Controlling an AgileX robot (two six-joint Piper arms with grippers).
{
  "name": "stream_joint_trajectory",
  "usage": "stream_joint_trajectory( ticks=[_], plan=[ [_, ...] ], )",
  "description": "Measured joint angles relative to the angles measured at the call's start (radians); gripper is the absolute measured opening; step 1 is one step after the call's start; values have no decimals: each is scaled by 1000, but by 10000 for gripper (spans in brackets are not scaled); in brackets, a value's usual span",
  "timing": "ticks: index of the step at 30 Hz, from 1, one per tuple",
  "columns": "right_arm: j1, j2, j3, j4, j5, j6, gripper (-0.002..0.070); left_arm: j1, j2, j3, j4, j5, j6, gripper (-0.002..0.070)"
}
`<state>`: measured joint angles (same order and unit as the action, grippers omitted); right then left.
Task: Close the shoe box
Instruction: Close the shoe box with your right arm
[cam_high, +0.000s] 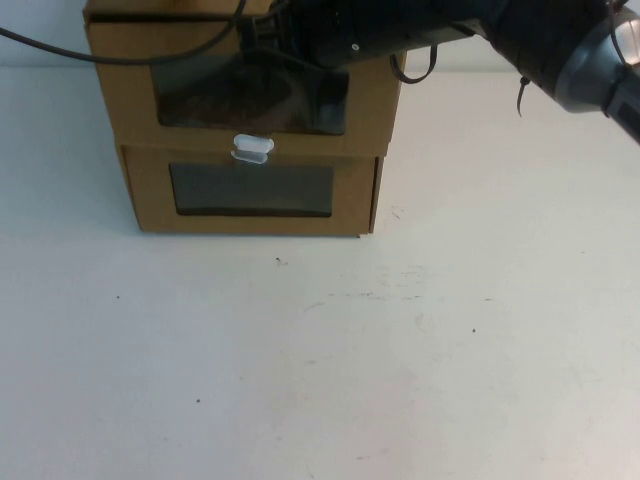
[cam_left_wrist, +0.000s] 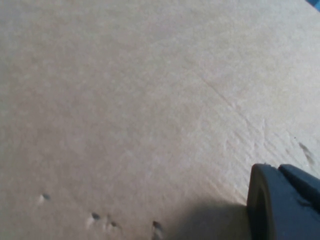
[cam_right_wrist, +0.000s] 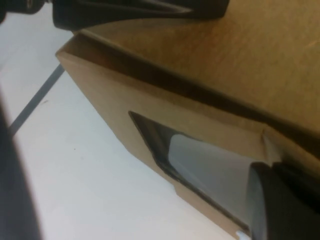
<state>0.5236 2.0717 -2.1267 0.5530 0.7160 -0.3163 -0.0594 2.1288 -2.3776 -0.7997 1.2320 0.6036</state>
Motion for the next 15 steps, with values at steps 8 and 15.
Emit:
stream_joint_trajectory(
  ticks=[8,15],
  plan=[
    [-4,6,-12,11,20,0,-13,0,0,0,0,0,-4,-5],
    [-20,8,-102,-7,183,18,-13,0,0,0,-7,2,-6,-5]
  ],
)
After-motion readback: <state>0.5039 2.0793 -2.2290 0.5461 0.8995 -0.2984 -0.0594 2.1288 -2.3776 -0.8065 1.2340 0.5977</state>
